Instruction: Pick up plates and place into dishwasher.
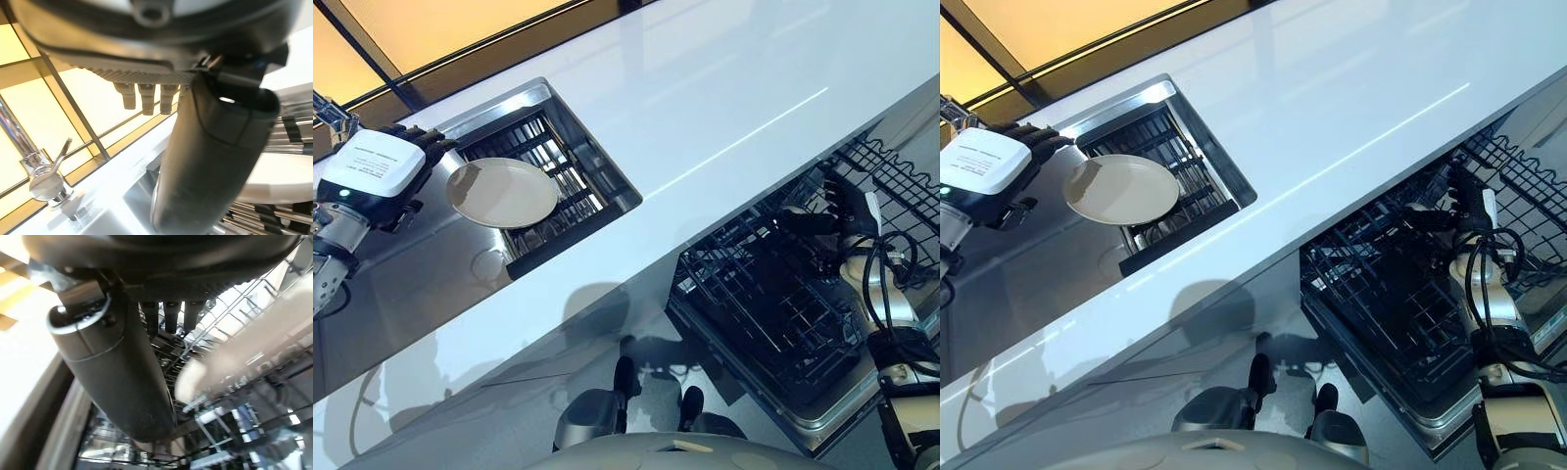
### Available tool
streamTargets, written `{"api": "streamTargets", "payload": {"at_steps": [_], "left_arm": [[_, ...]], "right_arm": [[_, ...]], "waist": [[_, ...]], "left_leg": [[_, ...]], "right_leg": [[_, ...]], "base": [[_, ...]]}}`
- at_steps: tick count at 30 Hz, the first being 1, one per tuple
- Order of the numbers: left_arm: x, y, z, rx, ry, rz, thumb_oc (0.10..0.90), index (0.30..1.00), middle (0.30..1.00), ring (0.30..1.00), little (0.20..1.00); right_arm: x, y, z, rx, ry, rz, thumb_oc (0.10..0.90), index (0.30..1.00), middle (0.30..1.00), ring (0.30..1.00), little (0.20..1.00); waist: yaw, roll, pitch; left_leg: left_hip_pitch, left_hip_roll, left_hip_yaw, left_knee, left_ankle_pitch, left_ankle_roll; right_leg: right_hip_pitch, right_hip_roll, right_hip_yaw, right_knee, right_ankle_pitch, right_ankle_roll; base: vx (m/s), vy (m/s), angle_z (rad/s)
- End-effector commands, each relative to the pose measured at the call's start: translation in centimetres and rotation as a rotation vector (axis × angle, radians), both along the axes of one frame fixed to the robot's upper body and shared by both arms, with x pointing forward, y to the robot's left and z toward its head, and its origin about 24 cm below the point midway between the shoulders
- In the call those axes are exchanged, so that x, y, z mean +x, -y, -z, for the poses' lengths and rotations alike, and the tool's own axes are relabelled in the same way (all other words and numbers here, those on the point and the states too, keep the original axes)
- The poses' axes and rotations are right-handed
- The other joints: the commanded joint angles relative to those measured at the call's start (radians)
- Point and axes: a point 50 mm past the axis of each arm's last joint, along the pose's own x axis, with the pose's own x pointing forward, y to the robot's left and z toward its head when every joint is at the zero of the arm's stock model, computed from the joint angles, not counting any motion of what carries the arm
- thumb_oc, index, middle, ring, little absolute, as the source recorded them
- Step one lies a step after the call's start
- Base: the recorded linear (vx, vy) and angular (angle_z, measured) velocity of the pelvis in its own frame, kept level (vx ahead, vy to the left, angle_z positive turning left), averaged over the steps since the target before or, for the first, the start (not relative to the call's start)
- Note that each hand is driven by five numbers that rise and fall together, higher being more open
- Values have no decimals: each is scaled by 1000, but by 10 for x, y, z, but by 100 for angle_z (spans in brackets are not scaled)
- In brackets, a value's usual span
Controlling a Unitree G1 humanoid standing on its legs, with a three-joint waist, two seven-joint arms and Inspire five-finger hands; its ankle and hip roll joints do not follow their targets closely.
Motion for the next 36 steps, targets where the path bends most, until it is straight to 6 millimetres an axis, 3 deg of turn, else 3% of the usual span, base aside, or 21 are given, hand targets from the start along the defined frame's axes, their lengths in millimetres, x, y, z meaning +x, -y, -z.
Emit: {"api": "streamTargets", "payload": {"at_steps": [1,16,18,19,23,29,36], "left_arm": [[7,-7,-32,67,112,-40,800,900,900,900,900],[33,8,-2,93,-130,-71,800,900,900,900,900],[36,8,4,82,-161,-84,718,829,829,829,818],[37,8,6,79,-172,-89,449,599,599,599,549],[42,8,12,32,-201,-109,100,300,300,300,200],[45,12,13,-24,-176,-102,100,300,300,300,200],[37,6,-17,-137,105,-54,100,300,300,300,200]], "right_arm": [[1,0,-68,-59,330,-48,800,900,900,900,900],[-5,-28,-105,7,609,-171,800,900,900,900,900],[-6,-33,-111,14,644,-201,800,900,900,900,900],[-6,-35,-113,15,654,-212,800,900,900,900,900],[-9,-44,-122,13,705,-262,800,900,900,900,900],[-12,-56,-130,8,752,-322,800,900,900,900,900],[-24,-63,-145,-29,854,-365,800,900,900,900,900]], "waist": [[-23,-3,-126],[-71,-14,-134],[-75,-18,-136],[-77,-19,-137],[-85,-25,-141],[-90,-32,-148],[-84,-41,-161]], "left_leg": [[12,-28,44,93,-169,-27],[48,-34,76,46,-168,-6],[51,-36,78,44,-169,-2],[54,-36,79,42,-169,-1],[61,-38,83,31,-168,4],[67,-39,89,22,-167,8],[71,-39,92,11,-166,11]], "right_leg": [[-40,41,-3,128,-126,-11],[-33,53,34,91,-100,4],[-31,55,40,87,-96,6],[-30,56,42,84,-95,7],[-26,62,53,73,-89,10],[-22,69,63,59,-83,12],[-18,74,69,44,-79,12]], "base": [[0,0,0],[-23,29,-6],[-27,26,-7],[-25,23,-12],[-25,24,-9],[-12,11,-2],[-16,11,-8]]}}
